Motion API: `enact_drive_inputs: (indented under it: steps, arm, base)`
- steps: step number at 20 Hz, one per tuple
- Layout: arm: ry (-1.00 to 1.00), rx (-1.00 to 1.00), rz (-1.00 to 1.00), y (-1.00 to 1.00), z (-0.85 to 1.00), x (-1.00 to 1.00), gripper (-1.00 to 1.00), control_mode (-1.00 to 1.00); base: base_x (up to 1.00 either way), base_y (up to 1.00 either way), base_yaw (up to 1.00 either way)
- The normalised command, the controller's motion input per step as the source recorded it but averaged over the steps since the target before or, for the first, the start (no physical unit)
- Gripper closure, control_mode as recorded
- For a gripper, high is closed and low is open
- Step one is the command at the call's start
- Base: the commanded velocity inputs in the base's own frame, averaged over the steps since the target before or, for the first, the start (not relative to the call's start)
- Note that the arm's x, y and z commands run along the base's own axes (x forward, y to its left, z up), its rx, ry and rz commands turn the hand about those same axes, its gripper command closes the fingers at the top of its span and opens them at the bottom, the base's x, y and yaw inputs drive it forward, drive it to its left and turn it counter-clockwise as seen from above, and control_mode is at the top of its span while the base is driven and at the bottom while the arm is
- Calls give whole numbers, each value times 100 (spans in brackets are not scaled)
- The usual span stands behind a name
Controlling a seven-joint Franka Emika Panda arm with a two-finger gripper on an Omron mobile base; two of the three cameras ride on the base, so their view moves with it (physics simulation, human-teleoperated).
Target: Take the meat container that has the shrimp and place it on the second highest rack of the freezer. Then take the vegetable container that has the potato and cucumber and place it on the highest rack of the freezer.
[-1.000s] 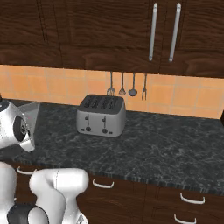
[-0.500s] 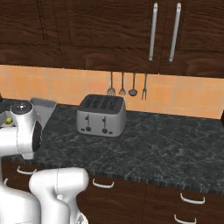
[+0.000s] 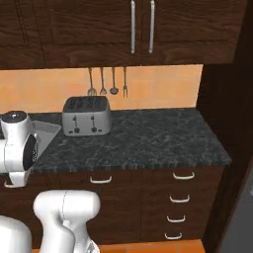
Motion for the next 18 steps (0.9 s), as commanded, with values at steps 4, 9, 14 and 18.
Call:
enact_drive_inputs:
  steps: [4,9,14,18]
  arm:
    - [0,0,0,0,0,0,100,100]
    - [0,0,0,0,0,0,100,100]
    - [0,0,0,0,0,0,100,100]
    - [0,0,0,0,0,0,100,100]
  base:
    - [-46,12,-97]
    - [-17,-1,-97]
    - [0,-37,-97]
    - [2,-59,-93]
